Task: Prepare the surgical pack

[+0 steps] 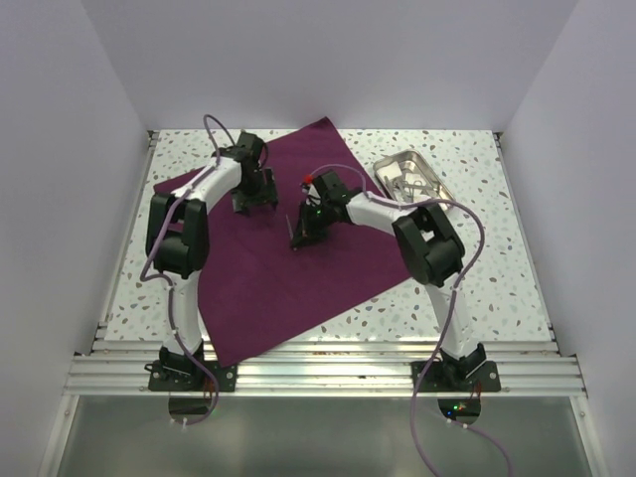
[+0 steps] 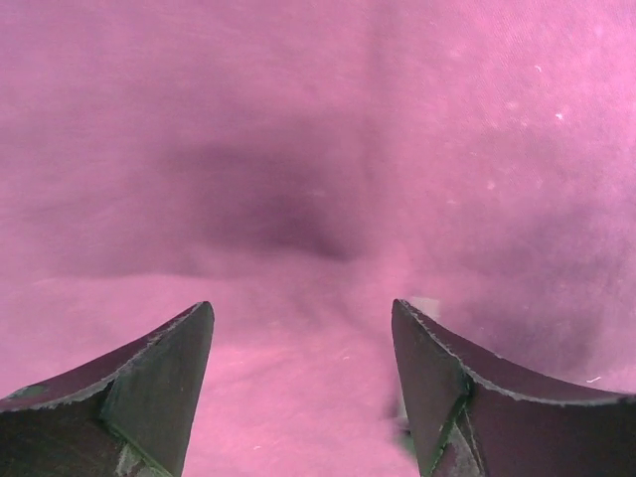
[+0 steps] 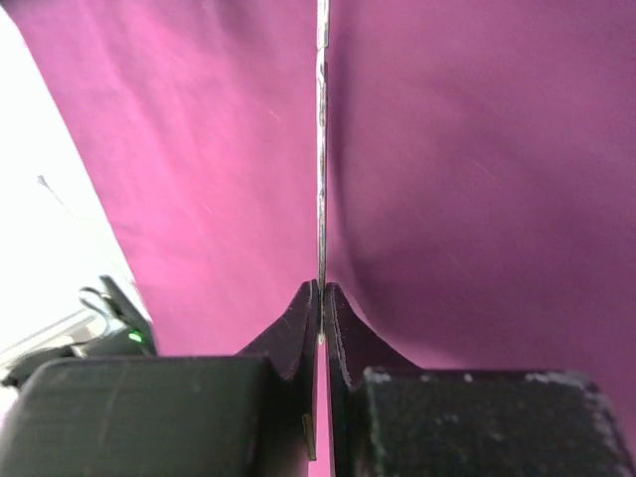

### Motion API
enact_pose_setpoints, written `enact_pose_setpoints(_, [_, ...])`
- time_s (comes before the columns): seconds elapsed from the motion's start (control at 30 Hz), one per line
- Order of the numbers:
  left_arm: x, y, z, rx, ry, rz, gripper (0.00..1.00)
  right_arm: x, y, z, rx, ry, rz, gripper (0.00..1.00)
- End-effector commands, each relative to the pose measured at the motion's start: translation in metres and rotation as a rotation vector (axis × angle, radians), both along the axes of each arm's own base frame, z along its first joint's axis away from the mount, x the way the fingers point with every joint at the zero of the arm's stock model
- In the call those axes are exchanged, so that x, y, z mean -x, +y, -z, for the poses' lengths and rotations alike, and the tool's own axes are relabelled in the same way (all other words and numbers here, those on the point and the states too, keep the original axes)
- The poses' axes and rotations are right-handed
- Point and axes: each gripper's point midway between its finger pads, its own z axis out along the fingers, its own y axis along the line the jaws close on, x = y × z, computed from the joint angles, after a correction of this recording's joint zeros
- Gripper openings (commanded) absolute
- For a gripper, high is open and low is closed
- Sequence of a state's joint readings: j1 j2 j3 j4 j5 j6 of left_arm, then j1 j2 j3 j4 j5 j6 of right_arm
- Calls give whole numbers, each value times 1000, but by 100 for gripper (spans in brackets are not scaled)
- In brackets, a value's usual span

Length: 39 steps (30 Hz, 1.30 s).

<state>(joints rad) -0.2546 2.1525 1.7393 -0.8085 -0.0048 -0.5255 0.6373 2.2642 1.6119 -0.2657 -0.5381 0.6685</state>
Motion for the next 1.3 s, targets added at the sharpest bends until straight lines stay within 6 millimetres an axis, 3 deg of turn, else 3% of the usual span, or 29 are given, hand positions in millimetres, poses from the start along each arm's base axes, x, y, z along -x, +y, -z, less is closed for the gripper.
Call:
enact_pose_setpoints(0.0, [-8, 19, -26, -17, -83, -10, 76, -21, -49, -60, 102, -156, -9, 0])
enact_pose_setpoints(0.03, [-9, 18, -28, -13, -93, -6, 77, -21, -61, -74, 120, -171, 5, 0])
enact_pose_setpoints(0.13, [-9, 15, -29, 3, -97, 5, 79, -36, -102, -91, 163, -209, 69, 0])
enact_pose_setpoints(0.17, [-9, 14, -30, 8, -104, 10, 79, -53, -130, -106, 201, -257, 137, 0])
enact_pose_setpoints(0.23, [-9, 9, -30, 34, -110, 43, 79, -66, -166, -114, 276, -295, 172, 0])
enact_pose_setpoints(0.27, [-9, 8, -30, 37, -110, 56, 79, -86, -196, -123, 333, -333, 236, 0])
enact_pose_setpoints(0.3, [-9, 6, -31, 45, -111, 68, 79, -88, -216, -122, 402, -331, 226, 0])
enact_pose_setpoints(0.33, [-7, 6, -29, 40, -102, 85, 79, -101, -228, -136, 425, -366, 248, 0])
enact_pose_setpoints(0.37, [-6, 7, -28, 37, -98, 92, 79, -110, -254, -128, 502, -369, 254, 0])
enact_pose_setpoints(0.43, [-4, 7, -33, 35, -112, 107, 80, -117, -271, -128, 566, -385, 241, 0])
enact_pose_setpoints(0.5, [-2, 6, -38, 42, -130, 128, 80, -123, -290, -114, 649, -391, 212, 0])
enact_pose_setpoints(0.67, [9, 9, -43, 38, -150, 151, 86, -123, -321, -82, 697, -324, 203, 0])
enact_pose_setpoints(0.7, [9, 8, -50, 42, -174, 156, 89, -124, -323, -77, 703, -318, 194, 0])
enact_pose_setpoints(0.73, [14, 9, -45, 44, -163, 160, 99, -125, -327, -73, 707, -307, 199, 0])
enact_pose_setpoints(0.87, [15, 10, -41, 42, -162, 162, 99, -128, -322, -63, 668, -278, 180, 3])
enact_pose_setpoints(1.0, [11, 13, -41, 21, -165, 146, 99, -124, -332, -47, 718, -217, 193, 7])
enact_pose_setpoints(1.07, [6, 17, -48, -4, -188, 129, 99, -122, -335, -39, 720, -191, 206, 19])
enact_pose_setpoints(1.1, [6, 20, -53, -13, -196, 117, 99, -122, -341, -38, 747, -188, 221, 29])
enact_pose_setpoints(1.13, [5, 20, -56, -11, -202, 112, 99, -121, -344, -40, 761, -186, 234, 45])
enact_pose_setpoints(1.23, [6, 31, -63, -64, -213, 64, 99, -117, -362, -44, 812, -164, 325, 60])
enact_pose_setpoints(1.27, [9, 33, -61, -67, -206, 59, 99, -116, -368, -55, 818, -169, 395, 61])
